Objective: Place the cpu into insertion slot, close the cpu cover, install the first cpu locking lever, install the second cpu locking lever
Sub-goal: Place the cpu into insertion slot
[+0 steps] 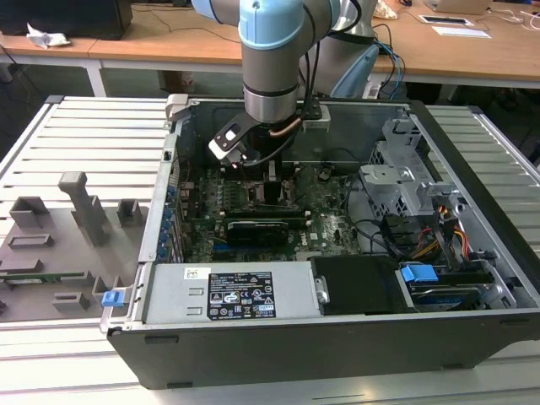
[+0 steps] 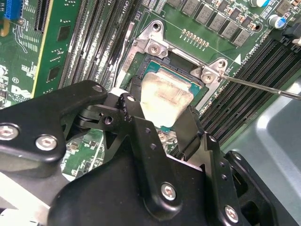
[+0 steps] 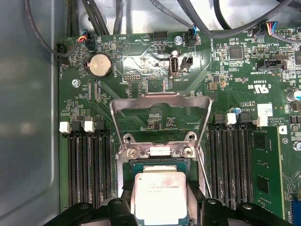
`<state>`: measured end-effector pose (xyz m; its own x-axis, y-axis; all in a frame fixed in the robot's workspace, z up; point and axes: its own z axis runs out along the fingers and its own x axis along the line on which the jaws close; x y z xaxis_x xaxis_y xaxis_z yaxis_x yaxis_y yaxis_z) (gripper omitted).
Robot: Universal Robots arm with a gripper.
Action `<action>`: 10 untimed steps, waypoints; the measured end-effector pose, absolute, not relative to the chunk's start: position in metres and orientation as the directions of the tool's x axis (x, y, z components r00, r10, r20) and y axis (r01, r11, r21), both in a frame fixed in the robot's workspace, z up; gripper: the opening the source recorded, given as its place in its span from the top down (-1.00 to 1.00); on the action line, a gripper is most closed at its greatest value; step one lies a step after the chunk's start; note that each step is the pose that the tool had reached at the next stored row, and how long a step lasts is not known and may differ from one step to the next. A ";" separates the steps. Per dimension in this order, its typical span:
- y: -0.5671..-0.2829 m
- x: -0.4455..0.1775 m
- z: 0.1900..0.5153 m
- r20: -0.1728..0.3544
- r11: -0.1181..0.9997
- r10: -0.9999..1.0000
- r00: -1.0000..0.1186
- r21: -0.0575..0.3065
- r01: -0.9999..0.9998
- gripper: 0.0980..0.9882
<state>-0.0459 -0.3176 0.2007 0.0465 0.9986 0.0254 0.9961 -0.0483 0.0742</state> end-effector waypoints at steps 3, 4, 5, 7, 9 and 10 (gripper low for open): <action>-0.318 -0.046 0.201 0.025 -0.053 0.998 0.052 0.074 0.996 0.04; -0.318 -0.046 0.201 0.025 -0.055 0.998 0.053 0.074 0.996 0.04; -0.318 -0.046 0.201 0.025 -0.055 0.998 0.053 0.074 0.996 0.04; -0.318 -0.046 0.201 0.025 -0.056 0.998 0.055 0.074 0.996 0.04; -0.318 -0.046 0.201 0.025 -0.057 0.998 0.055 0.074 0.996 0.04; -0.318 -0.046 0.201 0.025 -0.057 0.998 0.055 0.074 0.996 0.02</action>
